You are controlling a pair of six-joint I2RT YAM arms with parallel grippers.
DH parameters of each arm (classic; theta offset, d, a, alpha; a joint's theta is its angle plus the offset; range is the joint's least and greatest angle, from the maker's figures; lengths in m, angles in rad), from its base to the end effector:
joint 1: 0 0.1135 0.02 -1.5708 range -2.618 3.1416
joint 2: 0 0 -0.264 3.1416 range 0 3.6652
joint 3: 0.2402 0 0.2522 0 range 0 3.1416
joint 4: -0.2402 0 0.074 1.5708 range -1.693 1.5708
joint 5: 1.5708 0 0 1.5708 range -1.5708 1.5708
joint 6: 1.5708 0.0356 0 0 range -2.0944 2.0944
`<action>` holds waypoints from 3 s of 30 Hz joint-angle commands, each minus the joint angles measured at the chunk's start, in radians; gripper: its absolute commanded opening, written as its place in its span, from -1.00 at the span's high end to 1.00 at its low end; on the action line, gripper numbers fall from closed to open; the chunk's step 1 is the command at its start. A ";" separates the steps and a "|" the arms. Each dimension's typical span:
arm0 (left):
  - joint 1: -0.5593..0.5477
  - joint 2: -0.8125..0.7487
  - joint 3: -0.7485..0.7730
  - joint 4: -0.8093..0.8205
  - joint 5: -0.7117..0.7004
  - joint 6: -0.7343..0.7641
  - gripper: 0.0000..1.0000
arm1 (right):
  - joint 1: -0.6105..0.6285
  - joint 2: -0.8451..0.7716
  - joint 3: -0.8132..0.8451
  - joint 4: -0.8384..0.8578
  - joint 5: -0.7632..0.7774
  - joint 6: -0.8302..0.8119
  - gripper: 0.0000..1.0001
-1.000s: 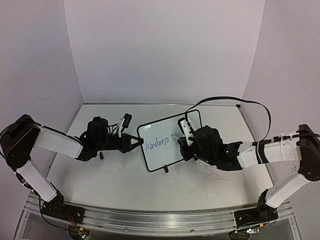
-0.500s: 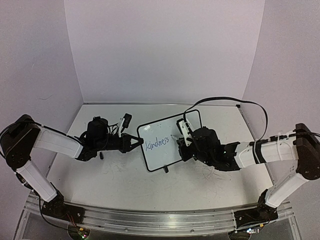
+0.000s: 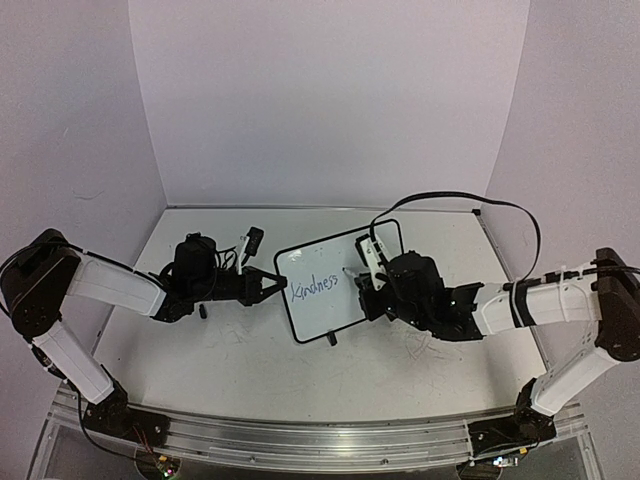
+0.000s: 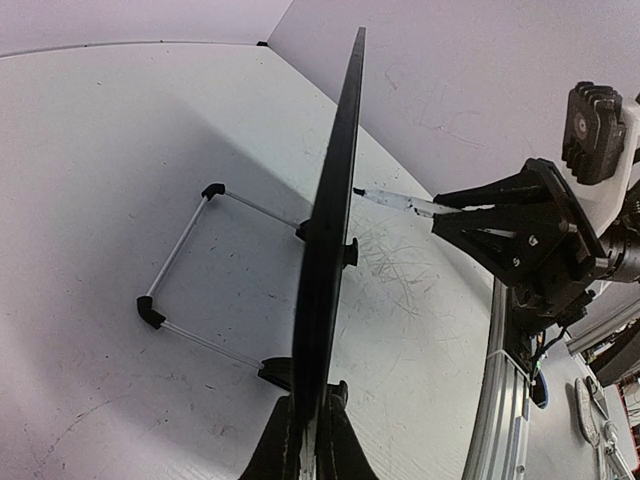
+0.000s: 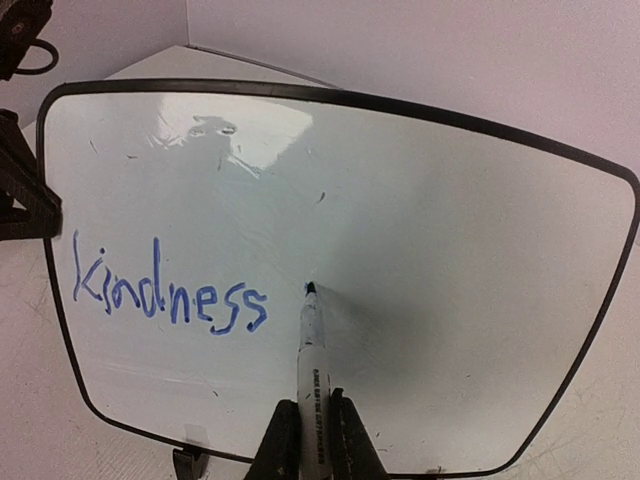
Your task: Write a sentence on the whiteboard
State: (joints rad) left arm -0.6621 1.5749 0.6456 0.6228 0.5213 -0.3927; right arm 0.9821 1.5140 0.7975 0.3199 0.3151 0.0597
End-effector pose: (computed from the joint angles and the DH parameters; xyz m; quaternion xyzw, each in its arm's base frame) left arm 0.2381 -0.2081 0.1855 0.2556 0.7520 -0.4670 0.3887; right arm 0.1917 0.2672 0.2198 -0.2881 0.7750 0.1590 0.5395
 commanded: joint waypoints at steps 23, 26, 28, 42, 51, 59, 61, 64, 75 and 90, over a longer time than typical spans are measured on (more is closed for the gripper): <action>0.001 -0.029 0.004 -0.038 0.000 0.020 1.00 | -0.001 0.018 0.022 -0.025 -0.009 0.015 1.00; 0.001 -0.031 0.004 -0.039 -0.003 0.020 1.00 | -0.002 0.027 0.026 -0.024 -0.003 0.017 1.00; 0.001 -0.033 0.002 -0.040 -0.003 0.020 1.00 | -0.001 0.030 0.026 -0.024 0.006 0.021 1.00; 0.001 -0.033 0.003 -0.041 -0.002 0.022 1.00 | 0.001 0.025 -0.012 -0.057 -0.014 0.065 1.00; 0.001 -0.030 0.007 -0.042 -0.001 0.022 1.00 | 0.003 0.028 -0.024 -0.063 -0.031 0.077 1.00; 0.001 -0.027 0.009 -0.043 0.000 0.022 1.00 | 0.003 0.010 -0.011 -0.062 -0.020 0.076 1.00; 0.001 -0.029 0.008 -0.043 0.000 0.022 1.00 | 0.003 -0.014 -0.013 -0.055 -0.020 0.076 1.00; 0.001 -0.034 0.005 -0.044 -0.002 0.022 1.00 | -0.003 -0.050 -0.026 -0.039 -0.021 0.073 1.00; 0.001 -0.034 0.006 -0.044 -0.001 0.022 1.00 | -0.024 -0.017 -0.002 -0.028 -0.018 0.064 1.00; 0.001 -0.038 0.007 -0.047 -0.002 0.022 1.00 | -0.029 0.020 0.021 -0.006 0.004 0.051 1.00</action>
State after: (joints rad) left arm -0.6621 1.5707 0.6456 0.6165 0.5212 -0.3910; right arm 0.9581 1.5079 0.7781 0.2803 0.2994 0.1209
